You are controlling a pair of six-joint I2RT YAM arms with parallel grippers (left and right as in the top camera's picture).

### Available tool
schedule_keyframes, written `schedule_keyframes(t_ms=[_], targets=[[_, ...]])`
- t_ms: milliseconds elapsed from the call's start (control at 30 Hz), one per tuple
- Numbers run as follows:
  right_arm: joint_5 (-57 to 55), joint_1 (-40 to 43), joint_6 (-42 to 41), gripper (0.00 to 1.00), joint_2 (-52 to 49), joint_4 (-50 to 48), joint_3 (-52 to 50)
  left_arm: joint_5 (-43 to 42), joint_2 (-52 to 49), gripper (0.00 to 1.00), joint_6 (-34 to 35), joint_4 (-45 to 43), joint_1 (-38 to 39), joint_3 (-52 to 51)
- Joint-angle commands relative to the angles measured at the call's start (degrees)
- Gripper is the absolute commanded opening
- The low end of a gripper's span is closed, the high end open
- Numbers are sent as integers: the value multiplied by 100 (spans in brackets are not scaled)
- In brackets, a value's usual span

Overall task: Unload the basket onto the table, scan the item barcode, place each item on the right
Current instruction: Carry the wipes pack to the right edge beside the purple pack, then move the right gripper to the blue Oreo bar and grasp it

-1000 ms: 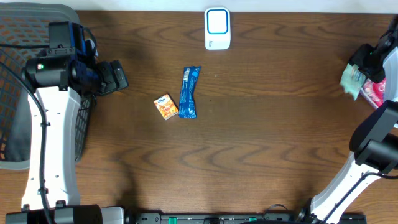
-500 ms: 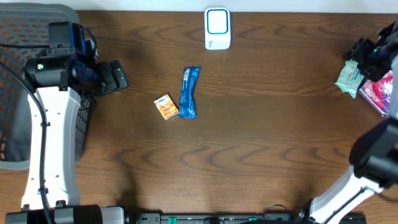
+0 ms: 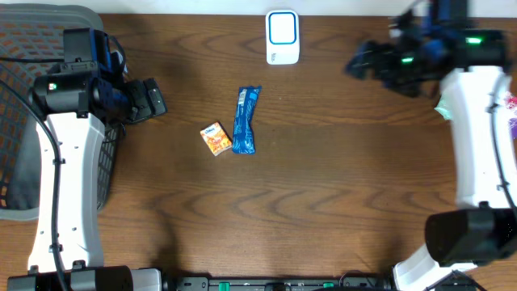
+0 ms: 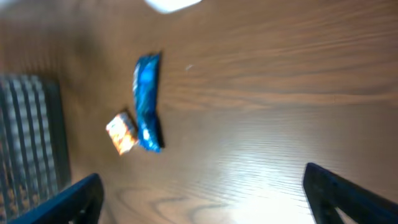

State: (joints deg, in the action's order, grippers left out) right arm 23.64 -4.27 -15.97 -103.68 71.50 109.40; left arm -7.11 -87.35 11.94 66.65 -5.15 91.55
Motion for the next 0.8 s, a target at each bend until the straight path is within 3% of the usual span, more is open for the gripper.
schedule_keyframes(t_ms=[0, 67, 267, 367, 500, 600, 767], targets=[[17, -654, 63, 87, -299, -140, -81, 52, 2, 98, -31, 17, -15, 7], [-22, -984, 61, 84, -457, -275, -81, 52, 2, 98, -31, 17, -15, 7], [-17, -1766, -542, 89, -1165, -835, -83, 52, 2, 98, -31, 17, -15, 7], [9, -2087, -1038, 79, -1755, -1130, -83, 52, 2, 98, -31, 17, -15, 9], [717, -2245, -1143, 78, -2345, -1506, -83, 52, 2, 98, -31, 17, -15, 7], [1115, -2310, -1145, 62, -2865, -1762, -83, 52, 2, 98, -31, 17, -15, 9], [1294, -2409, -1147, 57, -3493, -2133, -83, 52, 2, 98, -31, 17, -15, 7]])
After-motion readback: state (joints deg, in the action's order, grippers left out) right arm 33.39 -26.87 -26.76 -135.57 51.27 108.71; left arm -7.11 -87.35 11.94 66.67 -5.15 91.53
